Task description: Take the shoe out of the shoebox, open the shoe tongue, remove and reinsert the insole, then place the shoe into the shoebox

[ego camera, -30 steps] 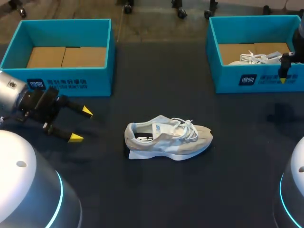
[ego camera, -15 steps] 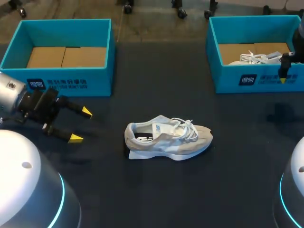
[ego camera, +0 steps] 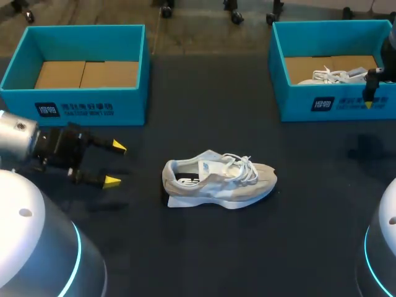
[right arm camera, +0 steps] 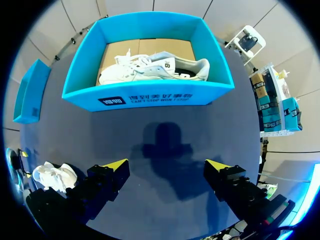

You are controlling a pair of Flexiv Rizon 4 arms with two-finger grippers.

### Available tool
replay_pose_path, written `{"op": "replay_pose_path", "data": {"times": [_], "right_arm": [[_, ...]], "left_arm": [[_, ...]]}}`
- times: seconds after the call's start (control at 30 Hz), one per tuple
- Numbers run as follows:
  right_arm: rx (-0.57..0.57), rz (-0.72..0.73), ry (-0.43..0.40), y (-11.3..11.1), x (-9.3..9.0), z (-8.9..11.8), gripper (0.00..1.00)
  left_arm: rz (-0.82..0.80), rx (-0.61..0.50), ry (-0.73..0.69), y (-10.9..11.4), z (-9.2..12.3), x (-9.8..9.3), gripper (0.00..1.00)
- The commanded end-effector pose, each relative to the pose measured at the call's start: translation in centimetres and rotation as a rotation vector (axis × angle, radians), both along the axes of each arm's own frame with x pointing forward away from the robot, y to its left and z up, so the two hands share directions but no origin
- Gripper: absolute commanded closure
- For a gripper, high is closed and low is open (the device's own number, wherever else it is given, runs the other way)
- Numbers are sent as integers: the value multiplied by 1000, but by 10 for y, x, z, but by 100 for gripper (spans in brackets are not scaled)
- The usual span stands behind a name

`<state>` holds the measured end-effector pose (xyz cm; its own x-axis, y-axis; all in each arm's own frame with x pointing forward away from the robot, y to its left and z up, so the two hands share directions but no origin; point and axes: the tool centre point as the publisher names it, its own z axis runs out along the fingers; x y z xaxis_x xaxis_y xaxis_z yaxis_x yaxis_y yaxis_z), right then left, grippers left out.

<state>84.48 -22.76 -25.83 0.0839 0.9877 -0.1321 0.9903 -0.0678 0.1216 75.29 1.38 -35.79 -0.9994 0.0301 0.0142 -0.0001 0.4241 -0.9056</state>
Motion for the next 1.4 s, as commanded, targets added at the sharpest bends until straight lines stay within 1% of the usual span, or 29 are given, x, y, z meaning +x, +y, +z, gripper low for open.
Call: {"op": "replay_pose_path", "data": {"times": [0.03,0.23,0.27,0.4,0.47,0.57,0.83,1.03,1.13,1.4], "right_arm": [[2,1,-1,0,0,0,0],[2,1,-1,0,0,0,0],[2,1,-1,0,0,0,0],[2,1,-1,0,0,0,0],[2,1,-1,0,0,0,0],[2,1,-1,0,0,0,0],[2,1,-1,0,0,0,0],[2,1,-1,0,0,0,0],[2,1,-1,0,0,0,0],[2,1,-1,0,0,0,0]], "left_arm": [[24,-6,-11,-14,-12,-2,0],[20,-8,12,-33,-30,-11,0],[20,-8,12,-33,-30,-11,0],[15,-14,19,-51,-38,-15,0],[26,4,22,-59,-39,-15,0],[33,-14,33,-73,-36,-17,0],[47,-17,46,-97,-40,-22,0],[26,-28,57,-112,-42,-34,0],[21,-31,59,-118,-43,-37,0],[20,-41,35,-135,-49,-33,0]]}}
